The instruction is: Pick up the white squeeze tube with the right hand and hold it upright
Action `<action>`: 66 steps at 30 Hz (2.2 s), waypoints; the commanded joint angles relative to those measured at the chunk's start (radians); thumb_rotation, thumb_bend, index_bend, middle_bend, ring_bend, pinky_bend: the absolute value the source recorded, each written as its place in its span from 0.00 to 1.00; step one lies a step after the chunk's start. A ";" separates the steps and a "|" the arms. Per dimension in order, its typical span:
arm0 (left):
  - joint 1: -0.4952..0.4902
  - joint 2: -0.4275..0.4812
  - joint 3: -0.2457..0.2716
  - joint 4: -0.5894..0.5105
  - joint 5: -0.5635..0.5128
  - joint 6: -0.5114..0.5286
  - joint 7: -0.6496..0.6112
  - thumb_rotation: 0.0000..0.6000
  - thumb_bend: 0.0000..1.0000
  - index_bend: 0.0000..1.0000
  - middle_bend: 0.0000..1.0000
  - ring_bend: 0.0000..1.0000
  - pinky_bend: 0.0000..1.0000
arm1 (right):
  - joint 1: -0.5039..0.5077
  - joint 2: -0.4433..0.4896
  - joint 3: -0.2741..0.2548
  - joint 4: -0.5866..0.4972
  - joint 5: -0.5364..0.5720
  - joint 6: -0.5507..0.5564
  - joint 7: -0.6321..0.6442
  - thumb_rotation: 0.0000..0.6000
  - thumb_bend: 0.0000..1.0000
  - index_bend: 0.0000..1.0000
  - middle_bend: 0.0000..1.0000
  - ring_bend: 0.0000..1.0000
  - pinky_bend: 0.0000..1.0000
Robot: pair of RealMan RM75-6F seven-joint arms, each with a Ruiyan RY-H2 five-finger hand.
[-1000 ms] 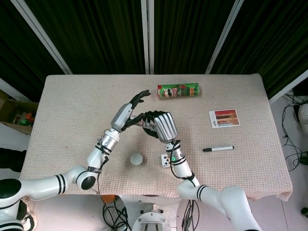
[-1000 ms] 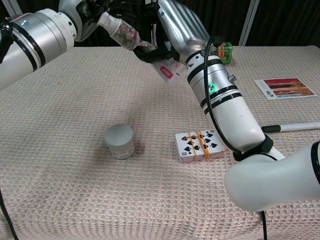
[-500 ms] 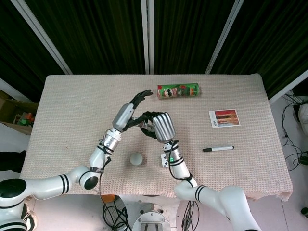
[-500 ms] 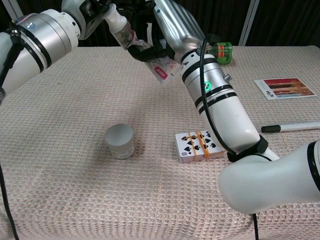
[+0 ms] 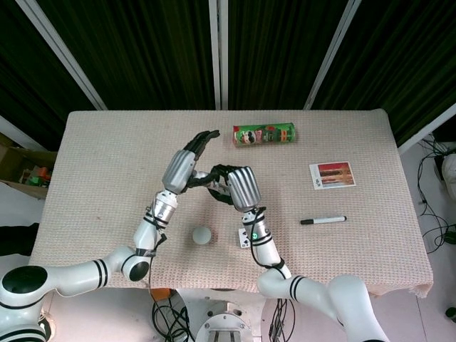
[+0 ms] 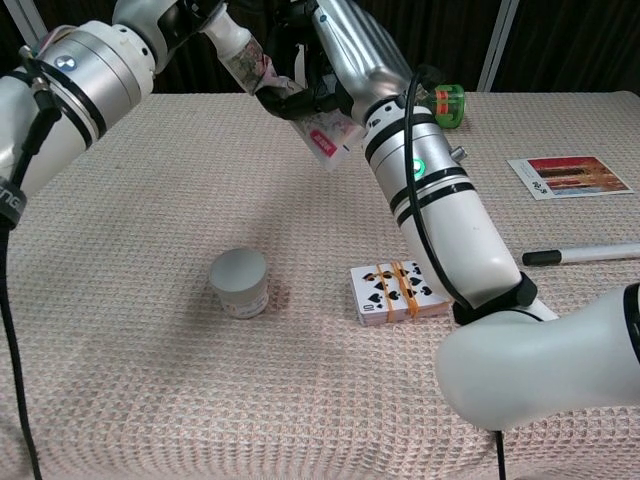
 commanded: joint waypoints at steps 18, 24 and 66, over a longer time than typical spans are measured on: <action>-0.003 -0.006 -0.017 0.017 -0.005 0.036 0.080 0.00 0.00 0.09 0.14 0.06 0.16 | -0.027 0.018 -0.005 -0.036 0.006 -0.010 -0.006 1.00 0.63 0.95 0.81 0.72 0.89; 0.071 0.037 -0.072 0.012 -0.045 0.144 0.035 0.00 0.00 0.09 0.14 0.06 0.16 | -0.069 0.044 -0.025 -0.013 0.012 -0.011 0.015 1.00 0.63 0.95 0.81 0.72 0.89; 0.535 0.378 0.224 -0.235 -0.095 0.318 0.408 0.00 0.00 0.09 0.11 0.06 0.16 | -0.583 0.717 -0.189 -0.701 0.325 -0.042 -0.332 1.00 0.04 0.00 0.00 0.00 0.00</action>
